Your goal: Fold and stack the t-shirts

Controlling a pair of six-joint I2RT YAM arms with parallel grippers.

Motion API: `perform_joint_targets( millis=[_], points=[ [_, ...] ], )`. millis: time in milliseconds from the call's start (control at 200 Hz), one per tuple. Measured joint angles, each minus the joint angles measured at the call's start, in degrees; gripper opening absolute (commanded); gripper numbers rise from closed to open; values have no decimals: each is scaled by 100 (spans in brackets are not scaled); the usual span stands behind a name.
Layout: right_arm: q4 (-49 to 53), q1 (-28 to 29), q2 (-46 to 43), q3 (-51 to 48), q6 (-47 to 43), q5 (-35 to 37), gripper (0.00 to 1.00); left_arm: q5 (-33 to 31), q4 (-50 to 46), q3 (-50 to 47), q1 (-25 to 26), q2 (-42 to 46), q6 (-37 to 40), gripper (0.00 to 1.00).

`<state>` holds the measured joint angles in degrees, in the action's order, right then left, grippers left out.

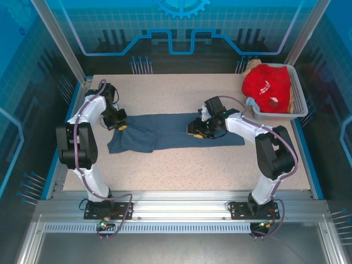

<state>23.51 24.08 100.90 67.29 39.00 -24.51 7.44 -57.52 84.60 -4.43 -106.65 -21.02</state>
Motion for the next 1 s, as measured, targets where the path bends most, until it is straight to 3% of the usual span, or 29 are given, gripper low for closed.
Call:
perform_joint_targets(
  millis=[810, 905, 1000],
  points=[
    [0, 0, 0, -2, 0, 0, 45, -262, -699, 1556, -7, -1169, 151, 0],
    [0, 0, 0, -2, -2, 2, 45, -437, -695, 1561, -7, -1355, 170, 26],
    [9, 0, 0, -2, -2, 17, 45, -664, -678, 1532, -7, -1499, 201, 46]
  ],
)
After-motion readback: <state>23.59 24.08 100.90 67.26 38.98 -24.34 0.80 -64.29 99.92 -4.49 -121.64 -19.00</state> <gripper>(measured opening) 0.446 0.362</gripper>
